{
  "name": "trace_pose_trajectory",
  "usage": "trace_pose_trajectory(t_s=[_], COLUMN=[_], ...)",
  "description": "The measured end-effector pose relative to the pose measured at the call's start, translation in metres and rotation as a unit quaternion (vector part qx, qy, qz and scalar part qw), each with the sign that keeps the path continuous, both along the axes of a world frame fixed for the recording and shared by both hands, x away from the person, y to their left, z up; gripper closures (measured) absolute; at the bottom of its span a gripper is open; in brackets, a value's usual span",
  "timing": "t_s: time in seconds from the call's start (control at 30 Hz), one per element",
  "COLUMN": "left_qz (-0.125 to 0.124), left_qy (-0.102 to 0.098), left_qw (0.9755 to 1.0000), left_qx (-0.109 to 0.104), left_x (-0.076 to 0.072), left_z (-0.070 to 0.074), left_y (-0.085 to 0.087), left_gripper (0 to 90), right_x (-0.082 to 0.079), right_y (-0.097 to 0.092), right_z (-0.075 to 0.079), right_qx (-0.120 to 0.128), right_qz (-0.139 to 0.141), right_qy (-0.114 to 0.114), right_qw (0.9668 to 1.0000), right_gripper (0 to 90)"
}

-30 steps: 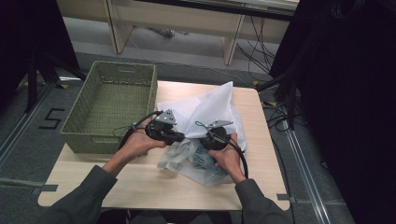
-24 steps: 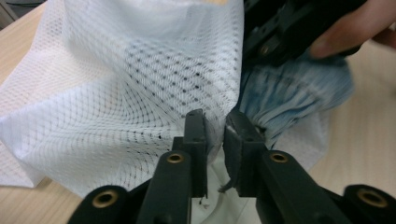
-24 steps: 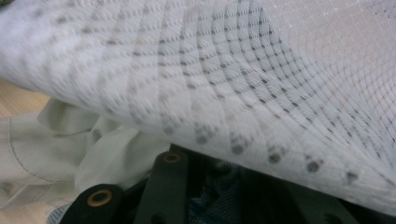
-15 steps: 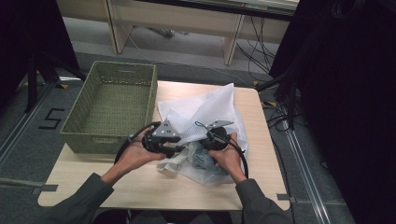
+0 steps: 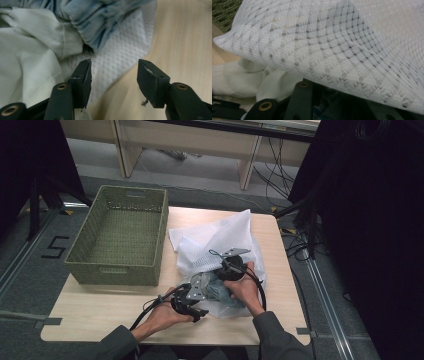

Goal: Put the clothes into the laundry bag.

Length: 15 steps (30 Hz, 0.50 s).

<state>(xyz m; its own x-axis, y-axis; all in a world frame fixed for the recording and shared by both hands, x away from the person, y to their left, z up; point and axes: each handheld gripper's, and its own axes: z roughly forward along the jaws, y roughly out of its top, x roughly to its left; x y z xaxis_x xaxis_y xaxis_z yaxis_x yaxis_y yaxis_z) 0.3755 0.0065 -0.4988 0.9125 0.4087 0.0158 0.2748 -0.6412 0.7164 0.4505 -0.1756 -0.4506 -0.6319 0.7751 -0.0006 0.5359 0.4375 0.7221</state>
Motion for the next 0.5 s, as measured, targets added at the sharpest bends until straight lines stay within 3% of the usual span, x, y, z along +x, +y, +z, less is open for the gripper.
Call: trace_pose_trajectory(t_s=[0.03, 0.07, 0.1, 0.13, 0.2, 0.23, 0.3, 0.33, 0.37, 0.4, 0.43, 0.47, 0.5], left_qz=[0.0, -0.014, -0.013, -0.012, 0.007, 0.007, 0.02, 0.02, 0.025, 0.028, 0.01, 0.014, 0.029], left_qy=[0.0, 0.001, 0.004, 0.007, 0.014, 0.014, 0.012, 0.017, 0.018, 0.017, 0.013, 0.02, 0.034], left_qw=[1.0, 0.9996, 0.9994, 0.9995, 0.9999, 0.9999, 0.9997, 0.9996, 0.9995, 0.9995, 0.9995, 0.9995, 0.999], left_qx=[0.0, 0.027, 0.031, 0.028, 0.0, 0.0, -0.005, -0.005, -0.001, 0.003, 0.025, 0.02, 0.001], left_x=[0.0, 0.004, 0.004, 0.005, 0.004, 0.004, 0.004, 0.005, 0.004, 0.003, 0.005, 0.005, 0.003], left_z=[0.0, -0.005, -0.007, -0.01, -0.013, -0.013, -0.013, -0.013, -0.012, -0.011, -0.009, -0.009, -0.01], left_y=[0.0, -0.001, -0.002, -0.002, -0.004, -0.004, -0.004, -0.003, -0.002, -0.002, 0.001, 0.002, 0.001], left_gripper=[45.7, 46.0, 46.0, 45.9, 49.9, 56.8, 69.4, 76.7, 81.5, 86.8, 88.3, 88.9, 89.1], right_x=[-0.001, -0.001, -0.001, -0.001, -0.001, -0.003, -0.003, -0.004, -0.003, -0.003, -0.005, -0.006, -0.007], right_y=[-0.002, -0.001, 0.0, 0.001, 0.0, 0.0, 0.0, 0.0, 0.003, 0.001, 0.003, 0.001, 0.001], right_z=[0.003, 0.003, 0.004, 0.001, 0.003, 0.006, 0.007, 0.007, 0.004, 0.006, 0.007, 0.008, 0.01], right_qx=[-0.01, -0.007, -0.005, 0.003, -0.004, -0.003, -0.002, -0.003, 0.011, 0.001, 0.007, 0.001, -0.004], right_qz=[0.009, 0.007, 0.0, -0.003, 0.002, 0.0, -0.001, 0.002, -0.008, 0.003, -0.003, 0.004, 0.01], right_qy=[0.013, 0.013, 0.019, 0.0, 0.011, 0.027, 0.029, 0.028, 0.01, 0.007, 0.015, 0.012, 0.02], right_qw=[0.9998, 0.9999, 0.9998, 1.0, 0.9999, 0.9996, 0.9996, 0.9996, 0.9999, 1.0, 0.9999, 0.9999, 0.9997], right_gripper=[76.6, 76.6, 76.6, 76.5, 76.5, 76.5, 76.5, 76.6, 76.6, 76.7, 76.8, 76.8, 76.9])
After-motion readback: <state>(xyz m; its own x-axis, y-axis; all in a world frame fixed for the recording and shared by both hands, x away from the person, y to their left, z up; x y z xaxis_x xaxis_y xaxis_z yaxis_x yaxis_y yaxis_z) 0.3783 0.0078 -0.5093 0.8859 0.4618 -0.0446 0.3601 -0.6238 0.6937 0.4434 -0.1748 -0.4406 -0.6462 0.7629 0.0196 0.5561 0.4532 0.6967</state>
